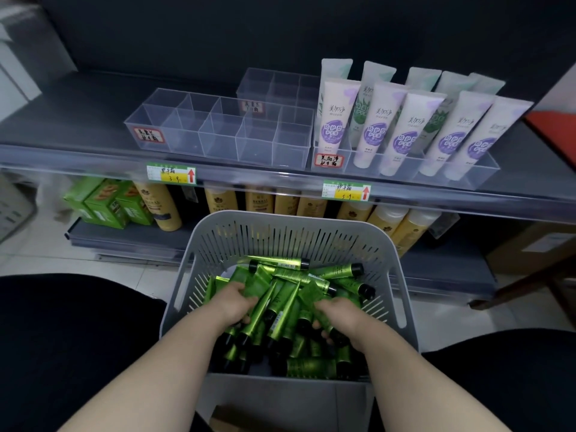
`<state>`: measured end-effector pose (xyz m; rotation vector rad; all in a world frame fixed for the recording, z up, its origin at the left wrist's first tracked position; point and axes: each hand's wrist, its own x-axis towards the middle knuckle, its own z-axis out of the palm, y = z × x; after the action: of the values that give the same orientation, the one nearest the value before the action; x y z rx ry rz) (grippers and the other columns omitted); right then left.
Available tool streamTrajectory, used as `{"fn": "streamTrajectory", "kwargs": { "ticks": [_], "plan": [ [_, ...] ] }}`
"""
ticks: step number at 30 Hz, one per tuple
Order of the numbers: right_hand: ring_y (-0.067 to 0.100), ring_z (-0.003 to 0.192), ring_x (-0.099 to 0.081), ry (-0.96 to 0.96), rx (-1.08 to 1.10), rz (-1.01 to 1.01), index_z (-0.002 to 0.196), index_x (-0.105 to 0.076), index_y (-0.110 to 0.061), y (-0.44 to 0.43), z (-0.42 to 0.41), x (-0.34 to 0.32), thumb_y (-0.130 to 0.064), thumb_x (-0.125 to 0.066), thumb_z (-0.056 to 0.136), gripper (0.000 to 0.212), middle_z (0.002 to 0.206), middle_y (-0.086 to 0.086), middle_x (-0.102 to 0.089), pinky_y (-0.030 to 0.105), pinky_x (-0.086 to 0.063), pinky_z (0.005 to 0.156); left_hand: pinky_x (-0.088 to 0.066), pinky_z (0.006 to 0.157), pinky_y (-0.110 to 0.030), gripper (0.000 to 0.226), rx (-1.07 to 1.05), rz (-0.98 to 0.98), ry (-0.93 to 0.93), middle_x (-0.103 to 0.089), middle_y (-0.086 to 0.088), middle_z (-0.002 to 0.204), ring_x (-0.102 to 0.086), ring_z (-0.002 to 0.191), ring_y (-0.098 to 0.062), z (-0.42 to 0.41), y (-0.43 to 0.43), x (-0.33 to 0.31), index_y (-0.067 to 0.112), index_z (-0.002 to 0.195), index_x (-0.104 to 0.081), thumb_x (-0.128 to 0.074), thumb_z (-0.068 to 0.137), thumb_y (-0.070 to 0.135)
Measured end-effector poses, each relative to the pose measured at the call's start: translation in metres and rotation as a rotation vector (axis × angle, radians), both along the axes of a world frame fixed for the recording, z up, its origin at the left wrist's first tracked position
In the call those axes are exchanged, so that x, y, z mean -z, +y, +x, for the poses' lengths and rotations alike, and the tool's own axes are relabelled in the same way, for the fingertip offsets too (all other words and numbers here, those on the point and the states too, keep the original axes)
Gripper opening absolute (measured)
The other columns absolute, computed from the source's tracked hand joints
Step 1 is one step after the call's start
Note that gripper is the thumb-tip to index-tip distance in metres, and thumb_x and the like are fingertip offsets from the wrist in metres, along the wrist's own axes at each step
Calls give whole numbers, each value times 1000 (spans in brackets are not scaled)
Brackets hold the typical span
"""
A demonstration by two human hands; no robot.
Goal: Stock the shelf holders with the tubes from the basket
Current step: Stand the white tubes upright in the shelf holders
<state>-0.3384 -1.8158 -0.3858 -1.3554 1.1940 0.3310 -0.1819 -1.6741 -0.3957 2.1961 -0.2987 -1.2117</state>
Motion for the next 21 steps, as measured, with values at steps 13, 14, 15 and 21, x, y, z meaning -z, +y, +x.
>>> {"fn": "streamTrajectory", "kwargs": {
  "ticks": [13,14,15,21],
  "plan": [
    [21,85,-53,-52,-36,-189,101,-61,-12,-1,1,6,-19,-48,93,16,89,6,-56,27,-42,76,-46,90,-26,54,357,177,-290,-46,-8,141,-58,105,-22,-8,-12,-3,22,143,-32,-48,93,34],
    [21,81,-52,-52,-26,-206,94,-61,-14,-1,2,6,-16,-47,92,15,86,7,-56,29,-44,72,-46,93,-27,52,376,185,-307,-46,-8,140,-56,109,-22,-8,-13,-4,21,142,-34,-48,93,34],
    [21,78,-52,-62,-14,-218,88,-60,-16,-1,3,5,-14,-46,91,15,85,7,-56,32,-47,69,-45,94,-29,51,395,192,-333,-47,-8,139,-55,111,-23,-8,-14,-4,21,141,-37,-47,93,35],
    [17,75,-59,-156,-220,-390,110,-60,-15,-13,15,-31,-18,-46,96,20,87,1,-61,19,-46,55,-46,93,-34,42,519,145,-583,-46,-5,135,-50,117,-25,-10,-33,-29,31,135,-43,-44,93,36]
  ]
}}
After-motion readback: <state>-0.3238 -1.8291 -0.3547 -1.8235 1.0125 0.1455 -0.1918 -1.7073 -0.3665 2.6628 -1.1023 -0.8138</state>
